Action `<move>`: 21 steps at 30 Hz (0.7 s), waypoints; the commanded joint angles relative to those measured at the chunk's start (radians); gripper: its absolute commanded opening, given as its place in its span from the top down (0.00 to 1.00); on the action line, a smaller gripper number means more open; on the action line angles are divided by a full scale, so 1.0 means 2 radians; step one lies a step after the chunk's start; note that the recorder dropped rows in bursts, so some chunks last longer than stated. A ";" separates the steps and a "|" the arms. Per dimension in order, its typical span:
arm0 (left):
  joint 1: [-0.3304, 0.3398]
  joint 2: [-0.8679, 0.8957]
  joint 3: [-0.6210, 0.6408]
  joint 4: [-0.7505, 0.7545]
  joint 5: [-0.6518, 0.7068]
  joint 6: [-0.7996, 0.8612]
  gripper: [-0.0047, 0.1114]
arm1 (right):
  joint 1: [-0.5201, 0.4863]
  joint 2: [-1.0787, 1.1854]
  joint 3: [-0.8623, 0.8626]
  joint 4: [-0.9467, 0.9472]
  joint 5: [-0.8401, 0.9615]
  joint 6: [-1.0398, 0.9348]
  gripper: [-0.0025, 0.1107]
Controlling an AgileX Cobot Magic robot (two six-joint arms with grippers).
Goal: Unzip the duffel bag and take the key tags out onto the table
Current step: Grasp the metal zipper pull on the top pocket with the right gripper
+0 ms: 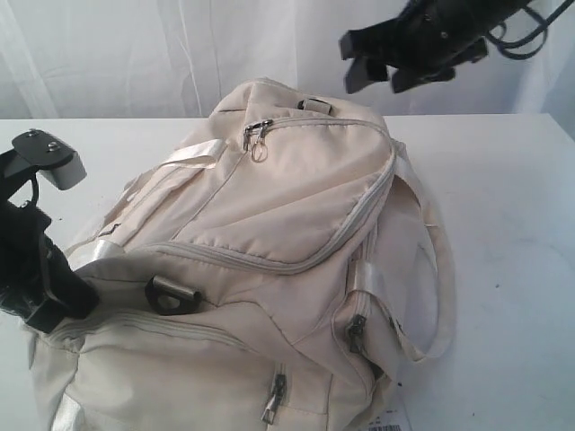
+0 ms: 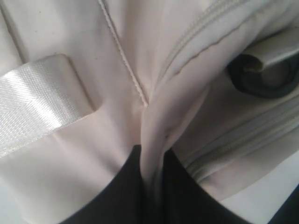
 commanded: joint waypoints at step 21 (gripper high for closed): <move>0.000 -0.006 0.004 -0.032 0.035 -0.001 0.96 | 0.082 0.143 -0.009 0.164 -0.131 -0.054 0.47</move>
